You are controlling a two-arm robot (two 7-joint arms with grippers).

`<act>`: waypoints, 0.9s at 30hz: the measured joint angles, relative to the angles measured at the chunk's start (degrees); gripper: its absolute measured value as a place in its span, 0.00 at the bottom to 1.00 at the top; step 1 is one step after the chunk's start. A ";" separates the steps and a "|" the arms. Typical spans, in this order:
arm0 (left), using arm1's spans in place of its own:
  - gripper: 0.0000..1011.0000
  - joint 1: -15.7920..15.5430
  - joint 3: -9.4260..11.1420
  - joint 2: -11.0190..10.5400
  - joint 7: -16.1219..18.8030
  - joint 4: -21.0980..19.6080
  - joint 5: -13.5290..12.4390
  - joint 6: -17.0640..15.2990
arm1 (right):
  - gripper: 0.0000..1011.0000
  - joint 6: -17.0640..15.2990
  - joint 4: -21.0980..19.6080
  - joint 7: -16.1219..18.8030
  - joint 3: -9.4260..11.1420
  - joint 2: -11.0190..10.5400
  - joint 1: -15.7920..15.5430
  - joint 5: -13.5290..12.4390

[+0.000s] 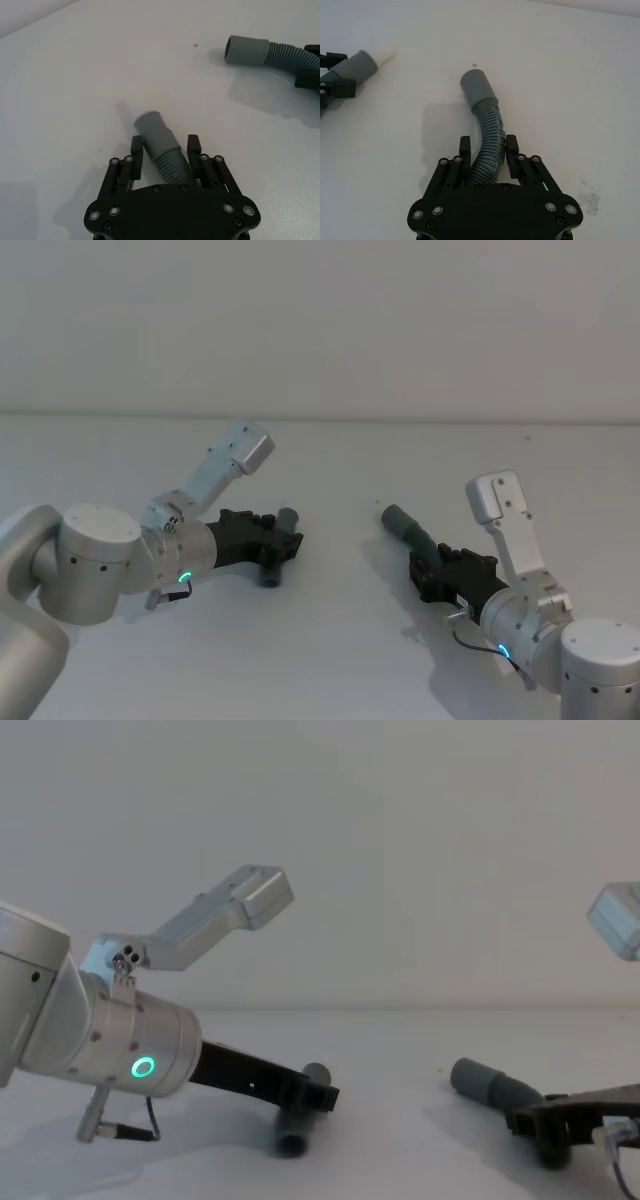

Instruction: Use both hands to pick up one end of the pipe from the table, align the ends, and insert them.

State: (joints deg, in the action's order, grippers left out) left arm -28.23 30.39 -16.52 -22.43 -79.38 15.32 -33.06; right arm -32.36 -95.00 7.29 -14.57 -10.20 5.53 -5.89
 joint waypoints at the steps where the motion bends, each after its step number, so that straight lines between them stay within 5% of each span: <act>1: 0.53 0.00 0.00 0.00 0.00 0.00 0.00 0.00 | 0.41 0.01 0.00 0.01 0.01 0.00 -0.01 0.00; 8: 0.37 0.00 0.00 0.00 -0.04 0.00 -0.05 0.00 | 0.19 0.04 -0.01 0.03 0.03 0.00 0.00 0.02; 27: 0.36 0.01 0.00 0.00 -0.04 0.00 -0.07 0.01 | 0.13 0.03 0.00 0.03 0.03 0.00 -0.01 0.01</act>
State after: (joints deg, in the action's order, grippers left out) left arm -28.22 30.39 -16.53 -22.47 -79.38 15.25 -33.05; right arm -32.33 -95.00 7.32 -14.54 -10.20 5.53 -5.88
